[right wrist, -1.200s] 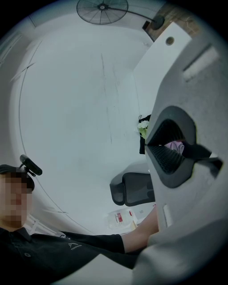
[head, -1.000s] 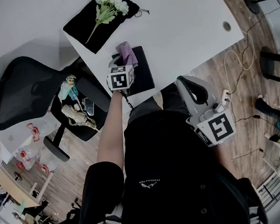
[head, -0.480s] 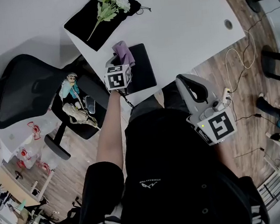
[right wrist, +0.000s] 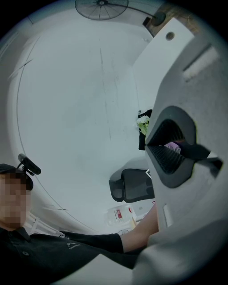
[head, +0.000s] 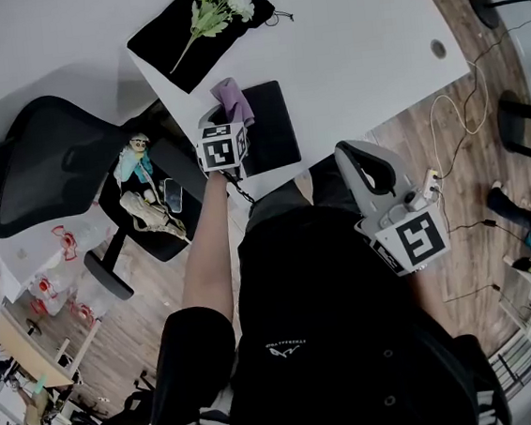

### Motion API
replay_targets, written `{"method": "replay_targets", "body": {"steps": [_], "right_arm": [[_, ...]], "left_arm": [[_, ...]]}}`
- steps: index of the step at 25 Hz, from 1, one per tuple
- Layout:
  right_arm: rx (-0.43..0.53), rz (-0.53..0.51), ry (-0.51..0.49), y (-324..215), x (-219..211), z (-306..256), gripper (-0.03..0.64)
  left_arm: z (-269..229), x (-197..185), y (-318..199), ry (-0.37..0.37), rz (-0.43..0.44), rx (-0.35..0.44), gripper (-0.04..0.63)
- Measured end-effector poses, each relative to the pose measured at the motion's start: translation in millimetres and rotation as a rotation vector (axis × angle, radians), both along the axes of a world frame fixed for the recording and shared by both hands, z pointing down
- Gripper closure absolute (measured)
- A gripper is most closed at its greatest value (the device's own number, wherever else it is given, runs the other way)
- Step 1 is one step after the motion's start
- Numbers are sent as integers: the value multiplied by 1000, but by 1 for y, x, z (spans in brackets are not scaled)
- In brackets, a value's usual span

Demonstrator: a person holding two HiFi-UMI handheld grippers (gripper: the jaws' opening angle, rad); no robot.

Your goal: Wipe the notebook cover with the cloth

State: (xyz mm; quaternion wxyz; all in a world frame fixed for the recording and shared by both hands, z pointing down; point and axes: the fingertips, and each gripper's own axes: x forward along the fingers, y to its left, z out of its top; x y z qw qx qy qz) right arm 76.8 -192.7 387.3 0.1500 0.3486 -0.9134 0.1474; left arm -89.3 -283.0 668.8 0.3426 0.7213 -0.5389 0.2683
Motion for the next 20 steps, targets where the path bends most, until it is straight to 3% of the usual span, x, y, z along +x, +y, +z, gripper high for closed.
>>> {"method": "replay_targets", "body": {"steps": [20], "right_arm": [[-2,-4,7,4,4,3,612]], "left_arm": [[-1,-31,11,-56,-67,-21,509]]}}
